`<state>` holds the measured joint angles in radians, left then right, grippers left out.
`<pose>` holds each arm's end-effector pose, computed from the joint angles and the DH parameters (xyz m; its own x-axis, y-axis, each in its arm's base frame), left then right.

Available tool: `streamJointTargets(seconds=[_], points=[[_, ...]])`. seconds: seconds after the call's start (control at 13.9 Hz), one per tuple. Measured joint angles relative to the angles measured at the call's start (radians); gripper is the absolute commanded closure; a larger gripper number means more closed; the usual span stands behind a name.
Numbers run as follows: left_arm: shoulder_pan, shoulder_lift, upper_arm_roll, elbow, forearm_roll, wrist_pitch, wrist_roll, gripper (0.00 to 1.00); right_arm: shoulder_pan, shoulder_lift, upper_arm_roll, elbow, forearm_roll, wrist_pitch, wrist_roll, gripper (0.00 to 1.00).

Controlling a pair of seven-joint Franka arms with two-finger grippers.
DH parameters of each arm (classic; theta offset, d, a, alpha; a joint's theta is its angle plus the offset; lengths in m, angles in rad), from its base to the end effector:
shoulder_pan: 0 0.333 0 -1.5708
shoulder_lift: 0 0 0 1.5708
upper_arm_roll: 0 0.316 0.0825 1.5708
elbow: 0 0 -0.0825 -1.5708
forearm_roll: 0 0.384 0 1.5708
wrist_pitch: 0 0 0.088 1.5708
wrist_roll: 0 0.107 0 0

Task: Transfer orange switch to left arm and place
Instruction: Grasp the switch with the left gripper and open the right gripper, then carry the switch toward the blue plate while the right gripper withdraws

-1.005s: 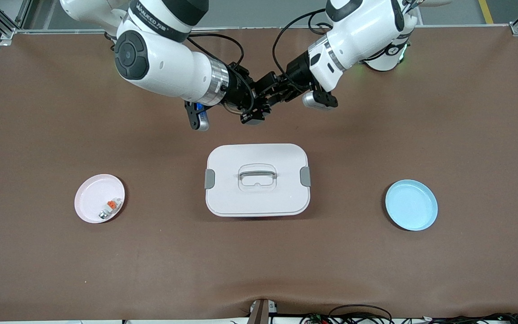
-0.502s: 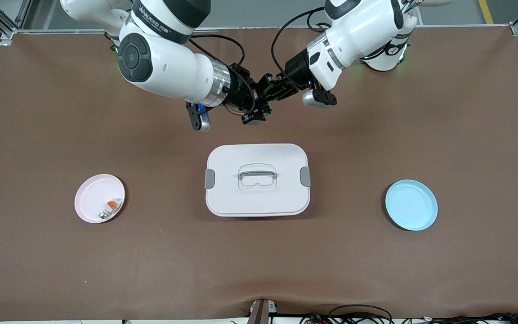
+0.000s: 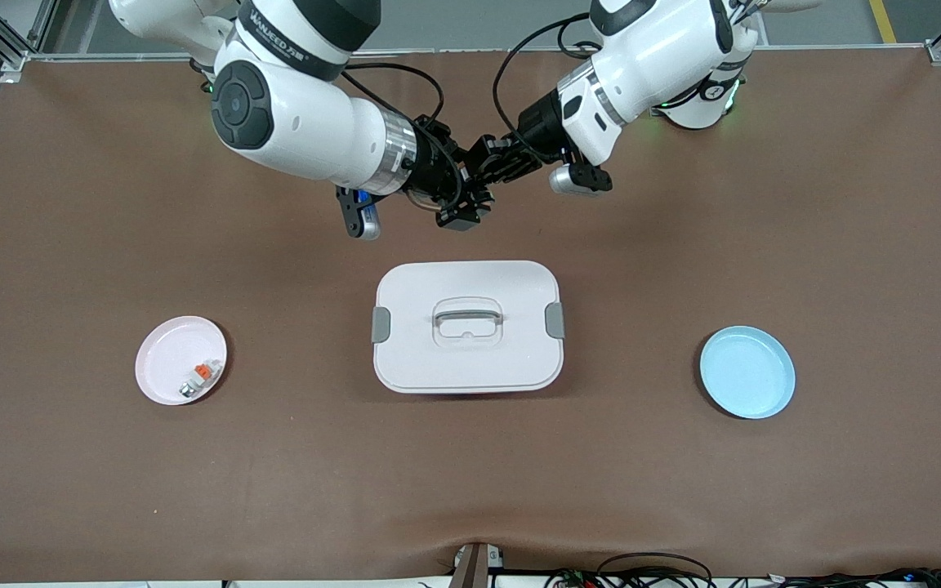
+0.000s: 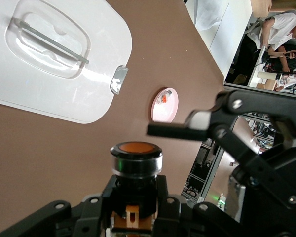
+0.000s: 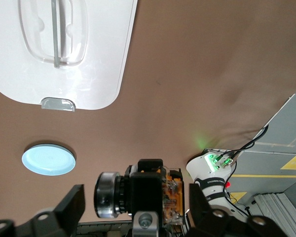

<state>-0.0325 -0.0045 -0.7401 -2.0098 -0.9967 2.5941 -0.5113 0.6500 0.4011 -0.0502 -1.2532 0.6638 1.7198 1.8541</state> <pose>0.4358 -0.4028 0.5137 0.9151 0.3531 -0.1947 0.3679 -0.5333 0.7617 0.5291 0.4397 0.5597 0.1520 -0.7969 -0.5847 -0.9512 -0.2787 0.1325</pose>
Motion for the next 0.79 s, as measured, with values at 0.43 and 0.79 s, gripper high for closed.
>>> streamJointTargets(seconds=[0.43, 0.79], points=[[0.001, -0.002, 0.000, -0.002, 0.000, 0.000, -0.001, 0.86, 0.000, 0.000, -0.002, 0.000, -0.014, 0.000, -0.010, 0.00], [0.032, -0.060, 0.000, -0.031, 0.086, -0.080, -0.001, 0.86, -0.002, -0.002, -0.005, 0.001, -0.110, -0.007, -0.304, 0.00]])
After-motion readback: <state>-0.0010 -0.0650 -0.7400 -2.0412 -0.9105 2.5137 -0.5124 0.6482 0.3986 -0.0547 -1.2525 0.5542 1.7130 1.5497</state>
